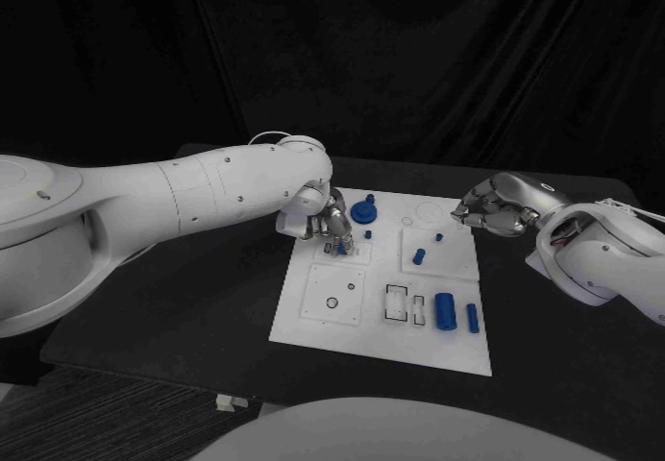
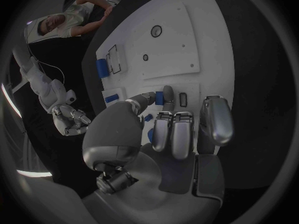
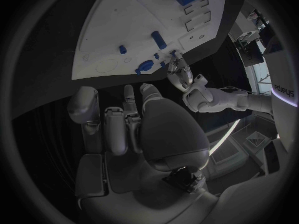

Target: Assemble the parts on the task board

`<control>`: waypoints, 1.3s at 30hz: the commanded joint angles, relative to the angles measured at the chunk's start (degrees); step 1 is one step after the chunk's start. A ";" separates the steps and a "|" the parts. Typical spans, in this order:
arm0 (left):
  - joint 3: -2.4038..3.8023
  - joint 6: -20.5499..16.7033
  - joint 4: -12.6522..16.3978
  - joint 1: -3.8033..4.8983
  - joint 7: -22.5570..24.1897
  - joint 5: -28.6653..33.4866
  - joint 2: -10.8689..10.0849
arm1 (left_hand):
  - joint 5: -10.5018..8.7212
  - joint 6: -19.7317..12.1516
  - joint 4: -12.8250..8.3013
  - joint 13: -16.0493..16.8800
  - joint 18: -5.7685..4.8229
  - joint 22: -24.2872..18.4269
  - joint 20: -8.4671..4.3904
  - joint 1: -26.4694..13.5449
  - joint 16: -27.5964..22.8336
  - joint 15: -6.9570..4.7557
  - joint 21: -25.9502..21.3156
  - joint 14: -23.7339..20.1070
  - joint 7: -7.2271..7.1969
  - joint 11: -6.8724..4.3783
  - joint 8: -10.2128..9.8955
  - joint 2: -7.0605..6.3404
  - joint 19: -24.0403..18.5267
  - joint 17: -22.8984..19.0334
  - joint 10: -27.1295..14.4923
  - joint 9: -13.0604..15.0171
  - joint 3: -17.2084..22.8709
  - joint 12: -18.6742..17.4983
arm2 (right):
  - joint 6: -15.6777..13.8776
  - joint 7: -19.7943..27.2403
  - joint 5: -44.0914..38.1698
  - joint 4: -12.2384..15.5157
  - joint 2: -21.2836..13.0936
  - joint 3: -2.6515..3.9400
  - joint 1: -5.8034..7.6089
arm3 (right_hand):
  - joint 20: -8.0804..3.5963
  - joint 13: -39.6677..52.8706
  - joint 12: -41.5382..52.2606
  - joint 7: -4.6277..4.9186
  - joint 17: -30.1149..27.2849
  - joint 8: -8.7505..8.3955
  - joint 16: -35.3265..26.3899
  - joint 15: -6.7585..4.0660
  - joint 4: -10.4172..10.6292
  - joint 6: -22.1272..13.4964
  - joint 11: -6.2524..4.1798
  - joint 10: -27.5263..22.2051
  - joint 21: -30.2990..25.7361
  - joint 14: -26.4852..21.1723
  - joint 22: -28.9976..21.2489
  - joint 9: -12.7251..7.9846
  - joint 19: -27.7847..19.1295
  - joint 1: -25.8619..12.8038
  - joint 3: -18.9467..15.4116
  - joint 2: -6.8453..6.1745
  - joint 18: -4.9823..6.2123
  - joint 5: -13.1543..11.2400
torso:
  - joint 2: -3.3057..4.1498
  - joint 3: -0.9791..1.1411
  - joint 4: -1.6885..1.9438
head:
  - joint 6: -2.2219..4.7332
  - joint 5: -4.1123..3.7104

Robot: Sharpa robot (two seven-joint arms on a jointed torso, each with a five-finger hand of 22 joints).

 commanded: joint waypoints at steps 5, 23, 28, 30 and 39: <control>0.03 0.80 -0.36 -0.21 -0.36 0.40 0.20 | -3.29 0.65 2.35 10.78 0.85 10.07 0.07 -0.22 -0.76 0.07 -1.02 5.69 -1.49 0.05 -0.15 1.75 0.02 12.96 3.12 0.62 -0.78 -0.86 | 0.31 -1.21 -0.17 0.05 0.01 0.04 -0.13 | -0.04 14.76 0.46 -0.42 6.90 0.74 -0.69 -0.47 0.06 0.07 -0.46 5.88 -1.18 3.80 7.60 0.77 -0.02 1.96 1.89 0.86 0.89 1.58 | 0.03 0.00 0.02 | -0.01 -0.01; 0.03 0.07 -0.19 -0.37 -0.77 0.38 0.04 | -13.80 1.67 10.37 10.88 0.86 10.11 0.05 -3.92 -0.66 0.05 -1.13 5.75 -1.71 -0.03 1.31 1.24 0.21 13.08 3.18 2.74 -12.61 -0.66 | 0.39 -1.22 -0.17 0.02 0.07 0.04 -0.15 | -0.04 14.76 0.46 -0.40 6.89 0.73 -0.70 -0.47 0.03 0.04 -0.44 5.88 -1.25 3.79 7.59 0.78 -0.04 1.99 1.91 0.77 0.89 1.56 | 0.01 -0.02 0.02 | -0.01 -0.02; 0.03 -0.32 -0.10 -0.39 -0.65 -0.18 -0.06 | -15.64 1.39 11.67 10.97 0.83 10.16 0.02 -4.93 -0.59 0.02 -1.03 5.80 -1.74 -0.04 1.84 1.41 0.31 13.19 3.25 3.95 -15.29 -0.54 | 0.42 -1.23 -0.17 0.01 0.11 0.04 -0.16 | -0.04 14.76 0.46 -0.40 6.89 0.73 -0.70 -0.47 0.03 0.04 -0.44 5.88 -1.25 3.79 7.59 0.78 -0.04 1.99 1.91 0.77 0.89 1.56 | -0.01 -0.02 0.02 | -0.01 -0.02; 0.03 -0.49 -0.07 -0.39 -0.50 -0.79 -0.11 | -15.71 1.40 11.74 10.96 0.83 10.15 0.01 -5.11 -0.59 0.01 -1.05 5.80 -1.75 -0.05 1.93 1.42 0.31 13.18 3.25 4.11 -15.70 -0.54 | 0.43 -1.23 -0.17 0.01 0.11 0.04 -0.17 | -0.04 14.76 0.46 -0.40 6.89 0.73 -0.70 -0.47 0.03 0.04 -0.44 5.88 -1.25 3.79 7.59 0.78 -0.04 1.99 1.91 0.77 0.89 1.56 | 0.00 -0.02 0.02 | -0.01 0.05; 0.03 -1.77 0.05 -0.41 0.37 -1.76 -0.31 | -15.84 1.72 11.89 11.08 0.80 10.21 -0.05 -5.92 -0.50 -0.07 -0.87 5.87 -1.90 -0.16 2.57 1.76 0.43 13.33 3.35 4.97 -17.24 -0.39 | 0.43 -1.25 -0.17 0.01 0.11 0.04 -0.21 | -0.04 14.76 0.46 -0.40 6.89 0.73 -0.70 -0.47 0.03 0.04 -0.44 5.88 -1.25 3.79 7.59 0.78 -0.04 1.99 1.91 0.77 0.89 1.56 | 0.01 -0.01 0.02 | -0.01 0.06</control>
